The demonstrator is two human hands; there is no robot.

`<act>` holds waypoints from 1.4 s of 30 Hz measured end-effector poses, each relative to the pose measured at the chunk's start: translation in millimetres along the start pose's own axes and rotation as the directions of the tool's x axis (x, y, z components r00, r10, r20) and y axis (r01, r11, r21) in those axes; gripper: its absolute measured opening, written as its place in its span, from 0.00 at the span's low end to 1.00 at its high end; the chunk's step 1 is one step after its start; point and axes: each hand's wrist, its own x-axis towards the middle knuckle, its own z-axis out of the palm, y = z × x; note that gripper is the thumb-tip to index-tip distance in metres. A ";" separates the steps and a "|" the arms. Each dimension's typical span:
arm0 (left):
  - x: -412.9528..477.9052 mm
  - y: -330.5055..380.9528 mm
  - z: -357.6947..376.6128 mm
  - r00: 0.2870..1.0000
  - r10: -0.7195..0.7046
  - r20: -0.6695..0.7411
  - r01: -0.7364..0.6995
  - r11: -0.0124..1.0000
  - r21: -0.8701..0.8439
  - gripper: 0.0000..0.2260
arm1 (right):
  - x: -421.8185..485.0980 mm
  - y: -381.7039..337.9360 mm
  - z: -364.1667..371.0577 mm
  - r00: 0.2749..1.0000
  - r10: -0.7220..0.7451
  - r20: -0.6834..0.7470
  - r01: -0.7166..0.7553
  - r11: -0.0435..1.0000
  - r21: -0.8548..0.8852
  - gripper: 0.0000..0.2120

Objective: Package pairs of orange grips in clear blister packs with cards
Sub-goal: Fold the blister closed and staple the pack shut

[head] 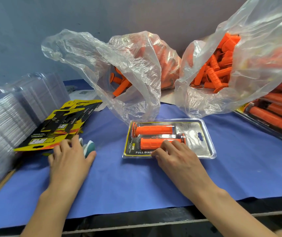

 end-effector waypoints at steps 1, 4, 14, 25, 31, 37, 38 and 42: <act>-2.1 5.6 -1.6 0.995 0.043 -0.086 -0.051 0.994 -0.093 0.24 | 0.0 -0.1 0.0 1.000 -0.003 -0.002 0.003 1.000 -0.012 0.05; -10.4 26.7 -4.6 0.984 0.096 -0.149 -0.162 0.828 -0.537 0.13 | -0.1 -0.7 -0.2 1.000 -0.006 -0.024 0.006 1.000 -0.021 0.04; -22.4 75.7 7.0 0.811 0.261 0.524 0.383 0.440 -0.812 0.07 | -1.9 -2.6 -1.9 0.997 -0.029 -0.071 0.026 0.999 -0.042 0.05; -43.2 81.8 -3.7 0.682 0.349 0.643 0.523 0.381 -0.762 0.08 | -2.8 -8.5 -15.1 0.983 -0.182 -0.012 0.183 0.982 0.039 0.04; -35.5 86.3 1.0 0.763 0.237 0.602 0.439 0.493 -0.751 0.14 | -2.2 -11.7 -14.5 0.984 -0.179 -0.010 0.179 0.979 0.093 0.07; -41.8 85.0 -2.4 0.691 0.331 0.643 0.472 0.467 -0.748 0.13 | -1.4 -16.0 -14.2 0.974 -0.227 -0.013 0.227 0.968 0.105 0.07; -40.7 84.4 -2.9 0.696 0.331 0.637 0.466 0.468 -0.751 0.12 | -1.2 -15.9 -14.6 0.972 -0.235 -0.017 0.235 0.964 0.122 0.06; -33.0 83.5 -3.4 0.768 0.289 0.571 0.425 0.436 -0.793 0.06 | -0.1 -15.9 -18.1 0.967 -0.255 -0.027 0.255 0.947 0.196 0.05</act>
